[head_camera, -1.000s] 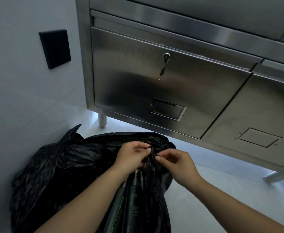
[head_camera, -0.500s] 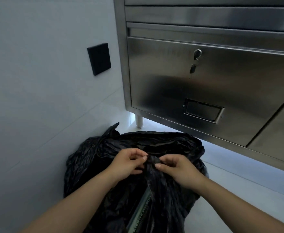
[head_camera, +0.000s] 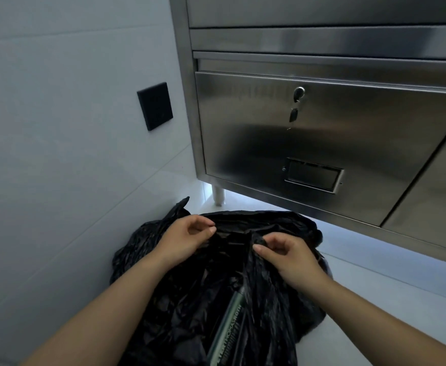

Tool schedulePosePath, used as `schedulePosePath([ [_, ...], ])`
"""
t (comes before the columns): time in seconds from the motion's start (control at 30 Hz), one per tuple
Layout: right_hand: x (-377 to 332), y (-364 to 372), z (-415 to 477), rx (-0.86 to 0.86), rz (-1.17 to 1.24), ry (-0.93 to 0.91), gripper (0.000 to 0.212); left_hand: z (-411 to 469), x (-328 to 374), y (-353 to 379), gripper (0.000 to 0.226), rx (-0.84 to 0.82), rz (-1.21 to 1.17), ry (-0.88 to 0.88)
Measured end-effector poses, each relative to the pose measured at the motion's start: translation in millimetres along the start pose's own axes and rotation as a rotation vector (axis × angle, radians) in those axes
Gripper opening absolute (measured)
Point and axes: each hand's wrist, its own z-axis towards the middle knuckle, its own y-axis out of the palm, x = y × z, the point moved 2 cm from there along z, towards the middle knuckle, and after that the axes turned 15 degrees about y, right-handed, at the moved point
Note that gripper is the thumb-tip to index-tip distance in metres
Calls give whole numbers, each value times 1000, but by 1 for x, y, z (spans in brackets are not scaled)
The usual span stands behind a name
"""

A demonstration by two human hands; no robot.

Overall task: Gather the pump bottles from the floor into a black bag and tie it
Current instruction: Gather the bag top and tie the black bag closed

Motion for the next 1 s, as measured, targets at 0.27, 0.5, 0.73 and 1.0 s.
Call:
schedulePosePath([
  [0.27,18,8,9,147,-142,23,9,27,-60,-46,20,232,557,113],
  [0.5,31,19,13,158,-164,57,7,24,-111,-21,56,25,527,-178],
  [0.73,37,26,6,62,-190,52,13,-1,-117,-7,62,26,527,-86],
  [1.0,33,16,16,63,-111,13,11,3,-82,-23,14,178,497,108],
])
